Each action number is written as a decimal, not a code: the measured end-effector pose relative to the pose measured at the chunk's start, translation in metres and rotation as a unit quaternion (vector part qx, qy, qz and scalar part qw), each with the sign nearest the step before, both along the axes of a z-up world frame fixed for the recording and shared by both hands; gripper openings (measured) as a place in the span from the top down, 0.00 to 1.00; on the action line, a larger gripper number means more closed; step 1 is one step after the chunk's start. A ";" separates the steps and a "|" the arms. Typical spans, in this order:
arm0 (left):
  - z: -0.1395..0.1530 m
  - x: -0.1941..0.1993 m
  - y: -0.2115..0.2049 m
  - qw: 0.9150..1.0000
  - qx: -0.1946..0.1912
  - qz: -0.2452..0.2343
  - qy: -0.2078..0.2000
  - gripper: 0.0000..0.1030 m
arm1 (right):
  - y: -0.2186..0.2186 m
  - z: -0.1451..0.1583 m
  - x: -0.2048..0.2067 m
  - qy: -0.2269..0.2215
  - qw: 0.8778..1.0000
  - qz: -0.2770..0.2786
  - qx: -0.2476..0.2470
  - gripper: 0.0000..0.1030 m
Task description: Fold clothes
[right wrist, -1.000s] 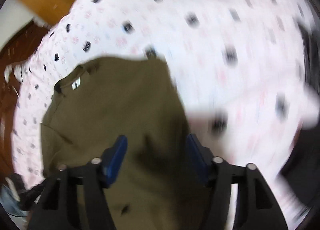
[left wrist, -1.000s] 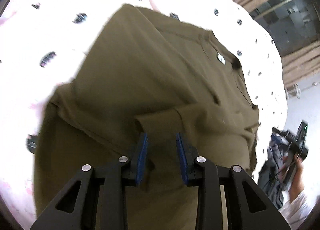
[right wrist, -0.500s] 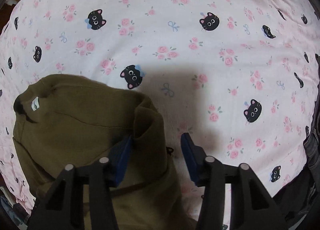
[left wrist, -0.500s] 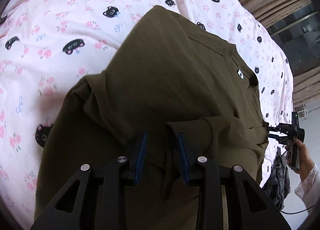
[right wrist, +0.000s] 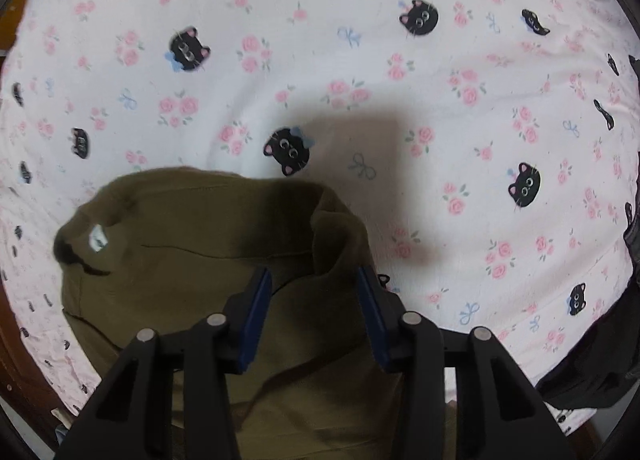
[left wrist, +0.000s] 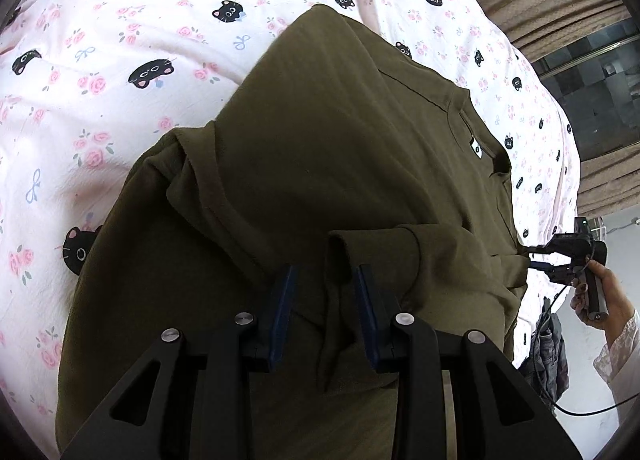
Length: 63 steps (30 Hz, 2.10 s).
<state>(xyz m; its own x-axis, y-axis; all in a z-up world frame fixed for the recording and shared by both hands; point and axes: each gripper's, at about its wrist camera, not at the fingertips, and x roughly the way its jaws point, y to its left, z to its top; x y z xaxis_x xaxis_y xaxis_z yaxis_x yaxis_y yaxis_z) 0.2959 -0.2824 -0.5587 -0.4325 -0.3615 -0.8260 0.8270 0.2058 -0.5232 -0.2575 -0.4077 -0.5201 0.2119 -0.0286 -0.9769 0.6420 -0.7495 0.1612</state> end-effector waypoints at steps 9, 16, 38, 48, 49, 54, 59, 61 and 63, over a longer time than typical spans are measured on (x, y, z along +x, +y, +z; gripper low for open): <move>-0.002 0.003 0.002 1.000 0.001 0.001 0.007 0.73 | 0.005 0.002 -0.010 0.006 1.000 -0.012 0.021 0.96; -0.007 0.004 0.003 1.000 0.005 -0.003 0.002 0.73 | 0.006 0.025 -0.030 -0.049 0.994 -0.084 -0.053 0.96; 0.015 0.025 0.014 0.999 -0.009 0.033 0.030 0.73 | -0.002 0.015 0.092 -0.078 0.994 0.071 -0.004 0.47; 0.017 0.022 0.017 0.999 -0.006 0.020 0.040 0.73 | -0.047 -0.033 0.146 -0.054 0.995 0.083 0.034 0.44; 0.017 0.021 0.018 0.999 -0.006 0.019 0.041 0.73 | -0.053 -0.024 0.146 -0.058 0.995 0.080 0.017 0.44; 0.016 0.020 0.021 0.999 -0.004 0.018 0.045 0.73 | -0.062 0.014 0.142 -0.096 0.991 0.076 -0.060 0.46; 0.019 0.022 0.014 0.999 -0.009 0.017 0.048 0.73 | -0.044 0.021 0.153 -0.098 0.989 0.109 -0.035 0.46; 0.020 0.024 0.012 0.999 -0.010 0.017 0.049 0.73 | -0.038 0.020 0.160 -0.094 0.988 0.124 -0.011 0.46; 0.021 0.026 0.011 0.999 -0.011 0.016 0.049 0.73 | -0.035 0.010 0.164 -0.095 0.986 0.135 0.023 0.46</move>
